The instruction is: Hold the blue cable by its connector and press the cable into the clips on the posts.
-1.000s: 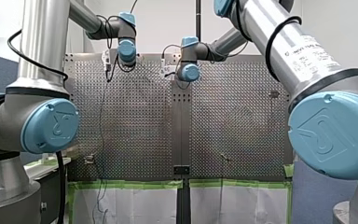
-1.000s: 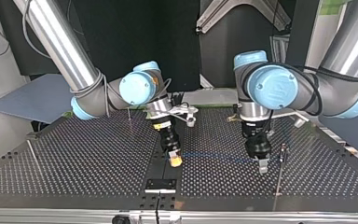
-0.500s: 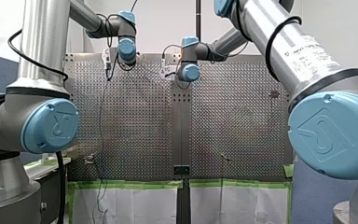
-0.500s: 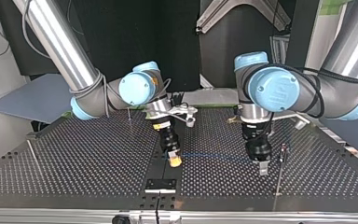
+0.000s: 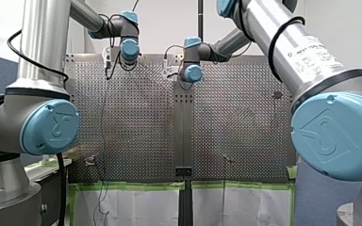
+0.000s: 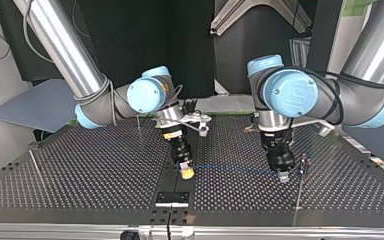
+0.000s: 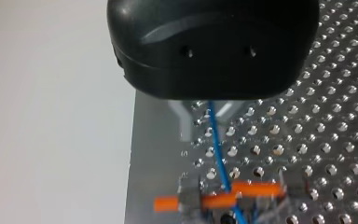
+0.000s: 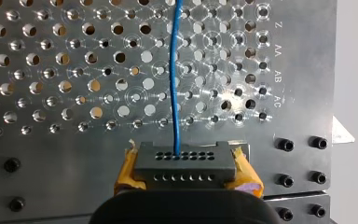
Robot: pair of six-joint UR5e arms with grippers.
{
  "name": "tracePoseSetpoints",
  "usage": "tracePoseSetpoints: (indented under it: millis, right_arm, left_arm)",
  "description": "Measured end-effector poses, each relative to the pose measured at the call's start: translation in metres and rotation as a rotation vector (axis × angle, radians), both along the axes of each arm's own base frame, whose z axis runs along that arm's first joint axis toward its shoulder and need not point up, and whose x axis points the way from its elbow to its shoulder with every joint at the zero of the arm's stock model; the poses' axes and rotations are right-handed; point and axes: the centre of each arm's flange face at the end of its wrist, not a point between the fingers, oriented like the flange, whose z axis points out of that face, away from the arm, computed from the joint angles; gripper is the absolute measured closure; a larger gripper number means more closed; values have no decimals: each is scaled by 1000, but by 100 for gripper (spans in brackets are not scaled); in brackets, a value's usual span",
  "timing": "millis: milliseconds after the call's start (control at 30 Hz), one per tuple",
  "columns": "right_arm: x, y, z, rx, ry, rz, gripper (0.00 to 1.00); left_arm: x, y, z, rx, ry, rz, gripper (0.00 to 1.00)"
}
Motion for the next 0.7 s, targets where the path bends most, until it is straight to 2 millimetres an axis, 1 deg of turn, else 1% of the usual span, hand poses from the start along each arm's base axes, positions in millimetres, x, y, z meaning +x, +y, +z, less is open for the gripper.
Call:
tracePoseSetpoints:
  millis: [200, 567, 600, 633, 667, 700]
  right_arm:
    - [0, 0, 0, 1, 1, 0, 100]
    - [0, 0, 0, 1, 1, 0, 100]
    - [0, 0, 0, 1, 1, 0, 100]
    - [0, 0, 0, 1, 1, 0, 100]
    - [0, 0, 0, 1, 1, 0, 100]
    - [0, 0, 0, 1, 1, 0, 100]
  left_arm:
    - [1, -5, -4, 5, -28, -18, 100]
    - [2, -7, -5, 3, -42, -26, 100]
    - [2, -7, -5, 4, -42, -29, 89]
    - [2, -7, -5, 4, -42, -32, 89]
    - [3, -7, -5, 4, -42, -37, 77]
    - [3, -7, -5, 5, -42, -40, 61]
